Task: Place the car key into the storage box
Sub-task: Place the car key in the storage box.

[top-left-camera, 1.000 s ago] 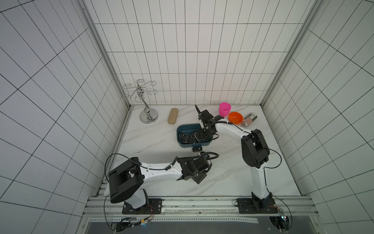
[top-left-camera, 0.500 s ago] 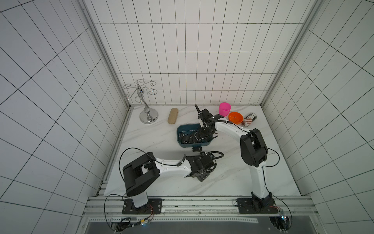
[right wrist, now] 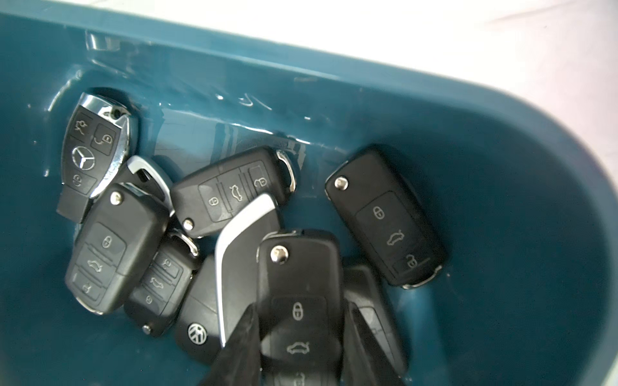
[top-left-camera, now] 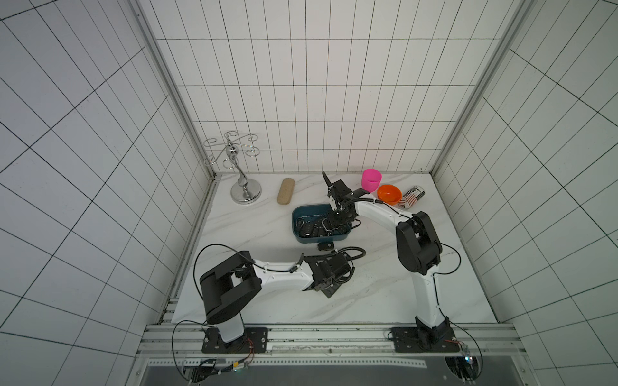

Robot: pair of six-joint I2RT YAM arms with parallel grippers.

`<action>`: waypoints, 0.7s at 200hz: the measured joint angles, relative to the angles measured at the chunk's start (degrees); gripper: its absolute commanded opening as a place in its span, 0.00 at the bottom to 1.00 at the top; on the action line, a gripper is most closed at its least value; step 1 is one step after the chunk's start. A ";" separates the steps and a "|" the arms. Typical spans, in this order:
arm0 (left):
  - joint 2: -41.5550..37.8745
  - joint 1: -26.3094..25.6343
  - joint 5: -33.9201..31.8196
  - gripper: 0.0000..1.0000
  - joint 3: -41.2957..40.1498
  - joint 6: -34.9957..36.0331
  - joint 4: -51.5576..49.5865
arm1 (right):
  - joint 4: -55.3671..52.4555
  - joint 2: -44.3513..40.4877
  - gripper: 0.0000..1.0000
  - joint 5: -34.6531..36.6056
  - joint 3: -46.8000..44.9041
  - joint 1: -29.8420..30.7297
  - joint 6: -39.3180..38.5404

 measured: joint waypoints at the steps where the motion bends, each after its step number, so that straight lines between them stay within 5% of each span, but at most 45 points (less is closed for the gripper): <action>1: -0.13 -0.04 0.04 0.12 -0.04 -0.07 -0.15 | 0.00 0.00 0.40 0.00 0.00 0.00 0.02; 48: -11.39 1.16 -0.22 0.11 1.07 -2.64 -6.75 | -0.02 0.00 0.48 -0.09 0.00 0.00 0.00; 85: -21.16 16.11 4.35 0.11 7.72 -4.66 -9.07 | -0.04 0.00 0.58 -0.13 0.00 0.00 0.11; 140: -11.28 28.96 7.17 0.09 22.84 -4.83 -15.45 | -0.04 0.04 0.67 -0.24 0.00 0.00 0.37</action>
